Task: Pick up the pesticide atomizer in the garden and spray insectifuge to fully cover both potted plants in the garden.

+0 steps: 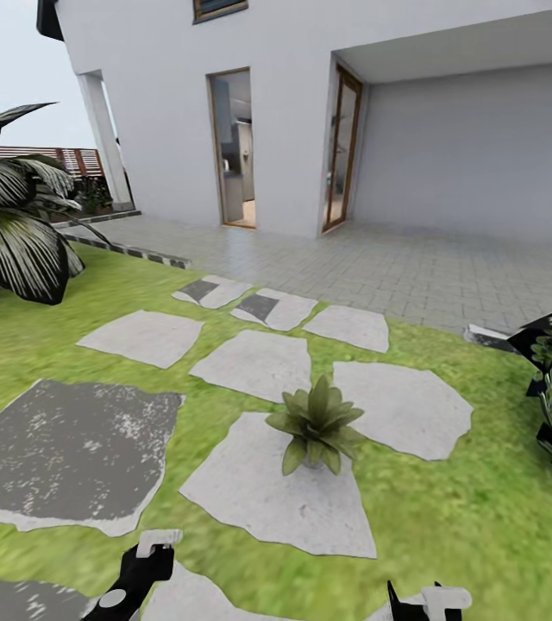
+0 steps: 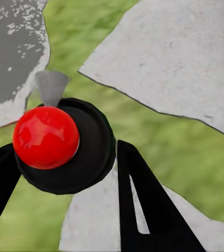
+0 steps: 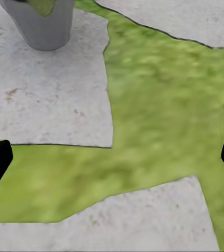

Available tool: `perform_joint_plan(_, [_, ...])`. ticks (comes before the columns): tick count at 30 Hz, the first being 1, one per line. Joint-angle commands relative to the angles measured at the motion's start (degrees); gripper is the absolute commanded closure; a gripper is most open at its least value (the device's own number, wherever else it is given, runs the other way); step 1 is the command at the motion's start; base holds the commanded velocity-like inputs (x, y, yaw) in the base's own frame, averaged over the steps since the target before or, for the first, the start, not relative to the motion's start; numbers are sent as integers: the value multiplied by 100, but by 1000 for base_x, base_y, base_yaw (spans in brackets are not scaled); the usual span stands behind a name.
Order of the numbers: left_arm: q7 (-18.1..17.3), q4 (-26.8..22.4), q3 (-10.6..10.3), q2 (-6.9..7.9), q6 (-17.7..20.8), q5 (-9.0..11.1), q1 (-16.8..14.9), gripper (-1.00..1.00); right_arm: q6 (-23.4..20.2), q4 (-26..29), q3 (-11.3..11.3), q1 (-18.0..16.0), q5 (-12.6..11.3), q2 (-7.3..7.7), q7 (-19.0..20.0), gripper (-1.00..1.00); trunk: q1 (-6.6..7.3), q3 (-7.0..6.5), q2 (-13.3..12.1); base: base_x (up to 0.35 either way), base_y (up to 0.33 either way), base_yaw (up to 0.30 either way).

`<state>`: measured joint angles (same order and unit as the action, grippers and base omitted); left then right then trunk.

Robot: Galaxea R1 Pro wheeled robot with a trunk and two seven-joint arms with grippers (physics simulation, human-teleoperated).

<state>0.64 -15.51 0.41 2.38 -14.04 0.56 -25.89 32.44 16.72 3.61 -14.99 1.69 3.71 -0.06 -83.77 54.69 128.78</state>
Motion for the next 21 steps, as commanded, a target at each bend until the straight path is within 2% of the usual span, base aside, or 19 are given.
perform_joint_plan(1, [6,5,2,0,-20,5,-3,100,16,-8,19,-4,24,-2,5,-100,0,5,2,97,-267,0])
perform_joint_plan(21, [7,5,3,8,-20,9,-3,100,16,-2,9,-4,33,-3,-1,-100,0,5,2,96,-267,0])
